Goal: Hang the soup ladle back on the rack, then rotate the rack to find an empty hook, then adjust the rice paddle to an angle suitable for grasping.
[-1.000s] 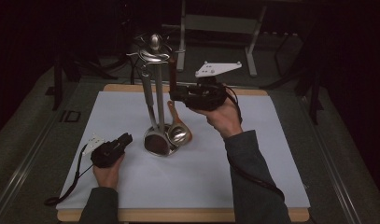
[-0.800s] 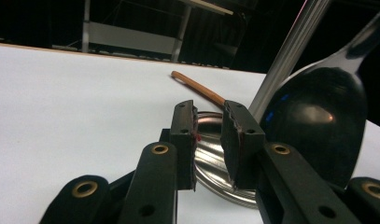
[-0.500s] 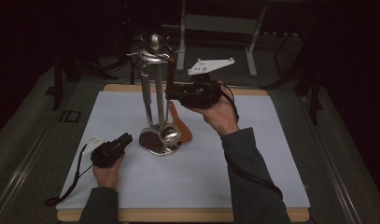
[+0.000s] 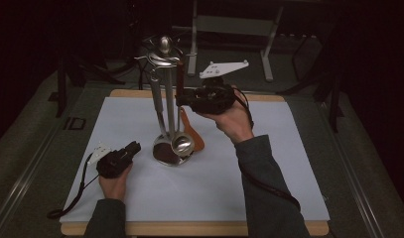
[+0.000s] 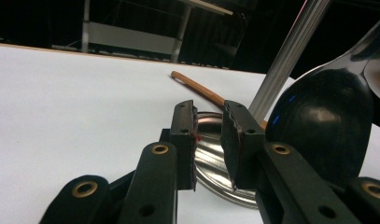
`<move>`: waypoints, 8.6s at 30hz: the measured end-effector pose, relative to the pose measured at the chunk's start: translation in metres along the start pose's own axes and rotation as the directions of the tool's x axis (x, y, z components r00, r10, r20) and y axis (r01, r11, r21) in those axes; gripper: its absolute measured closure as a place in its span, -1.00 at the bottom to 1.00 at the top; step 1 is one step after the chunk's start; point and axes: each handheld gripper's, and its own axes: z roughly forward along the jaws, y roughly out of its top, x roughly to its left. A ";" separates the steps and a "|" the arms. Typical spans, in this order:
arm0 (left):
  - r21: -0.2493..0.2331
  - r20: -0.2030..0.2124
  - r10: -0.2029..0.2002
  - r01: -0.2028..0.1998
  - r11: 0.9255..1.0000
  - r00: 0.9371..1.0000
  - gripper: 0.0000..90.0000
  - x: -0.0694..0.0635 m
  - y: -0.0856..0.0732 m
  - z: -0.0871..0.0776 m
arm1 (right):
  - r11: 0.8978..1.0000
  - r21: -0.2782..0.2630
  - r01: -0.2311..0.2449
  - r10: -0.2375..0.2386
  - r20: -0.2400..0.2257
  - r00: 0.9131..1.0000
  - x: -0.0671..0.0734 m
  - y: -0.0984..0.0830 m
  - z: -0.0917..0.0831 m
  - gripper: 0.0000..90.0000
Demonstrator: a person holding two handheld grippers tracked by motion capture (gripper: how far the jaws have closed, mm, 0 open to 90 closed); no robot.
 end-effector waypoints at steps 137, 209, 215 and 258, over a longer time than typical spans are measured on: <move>-0.455 0.049 0.099 -0.066 0.888 0.994 1.00 -0.096 0.237 0.004 | 0.877 0.454 -0.158 0.012 0.306 0.952 -0.067 -0.177 0.026 0.13; -0.011 -0.031 0.068 -0.068 0.998 0.997 0.73 -0.005 0.002 -0.012 | 0.884 0.368 -0.287 0.168 0.322 0.932 -0.091 -0.169 0.153 0.18; -0.011 -0.029 0.068 -0.069 0.998 0.997 0.73 -0.005 0.001 -0.012 | 0.877 0.357 -0.320 0.193 0.348 0.917 -0.097 -0.167 0.168 0.18; -0.003 -0.020 0.072 -0.072 0.997 0.997 0.74 -0.006 0.000 -0.011 | 0.735 0.557 -0.387 0.177 0.394 0.902 -0.090 -0.227 0.050 0.32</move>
